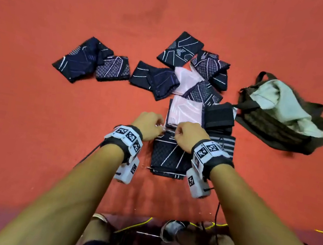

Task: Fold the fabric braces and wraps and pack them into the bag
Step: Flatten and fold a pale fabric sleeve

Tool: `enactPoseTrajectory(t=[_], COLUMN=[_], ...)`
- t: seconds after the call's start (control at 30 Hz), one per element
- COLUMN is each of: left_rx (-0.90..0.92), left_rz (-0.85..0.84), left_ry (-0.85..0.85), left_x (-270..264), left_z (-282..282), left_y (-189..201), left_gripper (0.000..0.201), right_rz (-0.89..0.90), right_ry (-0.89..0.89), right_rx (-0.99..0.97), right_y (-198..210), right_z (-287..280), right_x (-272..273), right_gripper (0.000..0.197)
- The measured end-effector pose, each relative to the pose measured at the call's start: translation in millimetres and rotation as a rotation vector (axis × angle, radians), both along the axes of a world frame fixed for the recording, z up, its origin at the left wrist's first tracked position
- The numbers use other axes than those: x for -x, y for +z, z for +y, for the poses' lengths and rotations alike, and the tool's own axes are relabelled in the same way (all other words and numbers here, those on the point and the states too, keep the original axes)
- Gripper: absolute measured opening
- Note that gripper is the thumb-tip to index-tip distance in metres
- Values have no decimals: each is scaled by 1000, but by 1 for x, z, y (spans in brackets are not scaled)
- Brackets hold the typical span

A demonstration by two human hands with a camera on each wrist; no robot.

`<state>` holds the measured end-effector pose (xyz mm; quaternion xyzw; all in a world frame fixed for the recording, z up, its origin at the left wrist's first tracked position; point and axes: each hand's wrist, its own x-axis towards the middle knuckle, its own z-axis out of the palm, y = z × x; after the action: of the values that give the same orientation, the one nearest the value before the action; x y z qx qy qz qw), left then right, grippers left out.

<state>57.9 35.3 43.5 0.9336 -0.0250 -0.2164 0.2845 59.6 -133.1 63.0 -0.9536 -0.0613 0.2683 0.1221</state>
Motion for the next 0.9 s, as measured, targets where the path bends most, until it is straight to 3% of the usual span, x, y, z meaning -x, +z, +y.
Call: enactPoseTrajectory(t=[0.17,0.3,0.63,0.9], left_rx=[-25,-63,-74,-92], left_rz=[6,16,119,240], left_ry=[-45,-54,-22,-113], left_x=[-17,-49,-131,-171], left_z=[-7,-17,-91,-155], left_y=[52,71,61,28], left_gripper=[30,31,28,32], right_rz=[-8,-12,61,143], right_ry=[-81,-109,-59,-128], right_rx=[18,27,34,81], right_y=[60,79,60,23], right_z=[-1,-4,-73,-136], right_x=[-26,-57,-143,-184], right_gripper=[27,27,23,31])
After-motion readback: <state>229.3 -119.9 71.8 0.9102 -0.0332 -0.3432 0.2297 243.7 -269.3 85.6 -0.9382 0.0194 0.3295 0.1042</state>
